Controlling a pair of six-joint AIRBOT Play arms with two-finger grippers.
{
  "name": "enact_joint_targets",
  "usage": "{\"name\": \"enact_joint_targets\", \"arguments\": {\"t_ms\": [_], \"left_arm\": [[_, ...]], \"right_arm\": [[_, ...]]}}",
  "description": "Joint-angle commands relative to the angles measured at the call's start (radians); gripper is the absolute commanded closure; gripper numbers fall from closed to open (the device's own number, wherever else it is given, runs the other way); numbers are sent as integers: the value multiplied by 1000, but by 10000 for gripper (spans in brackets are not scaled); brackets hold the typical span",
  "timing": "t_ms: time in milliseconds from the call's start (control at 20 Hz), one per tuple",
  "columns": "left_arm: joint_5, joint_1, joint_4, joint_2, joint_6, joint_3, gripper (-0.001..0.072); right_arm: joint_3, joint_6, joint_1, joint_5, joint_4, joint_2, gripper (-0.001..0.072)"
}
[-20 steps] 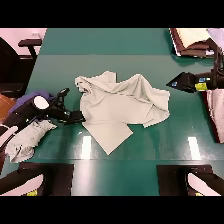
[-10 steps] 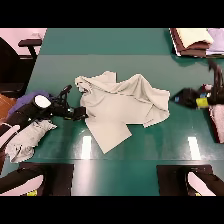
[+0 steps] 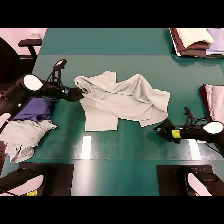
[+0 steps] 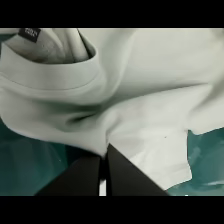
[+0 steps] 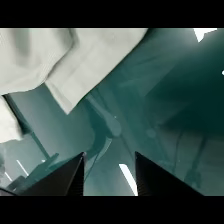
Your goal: Fold the shirts.
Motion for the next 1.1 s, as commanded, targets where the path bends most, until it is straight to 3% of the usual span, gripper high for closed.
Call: {"name": "enact_joint_targets", "arguments": {"t_ms": [0, 350, 600, 650, 700, 900, 1050], "left_arm": [[-22, 0, 26, 1, -7, 27, 683], [-35, 0, 27, 1, -6, 27, 683], [-45, 0, 27, 1, -5, 27, 683], [-45, 0, 27, 1, -2, 27, 683], [-46, 0, 27, 1, 1, 27, 683], [-47, 0, 27, 1, 1, 27, 683], [-55, 0, 27, 1, 1, 27, 684]], "right_arm": [[2, 21, 123, -205, 62, -106, 399], [185, 21, 259, -256, 62, -353, 399], [205, 20, 279, -209, 54, -402, 409], [204, 19, 279, -198, 48, -392, 422], [205, 19, 279, -194, 32, -377, 484], [204, 24, 256, -193, -39, -306, 522], [204, 26, 220, -150, -53, -298, 667]]}}
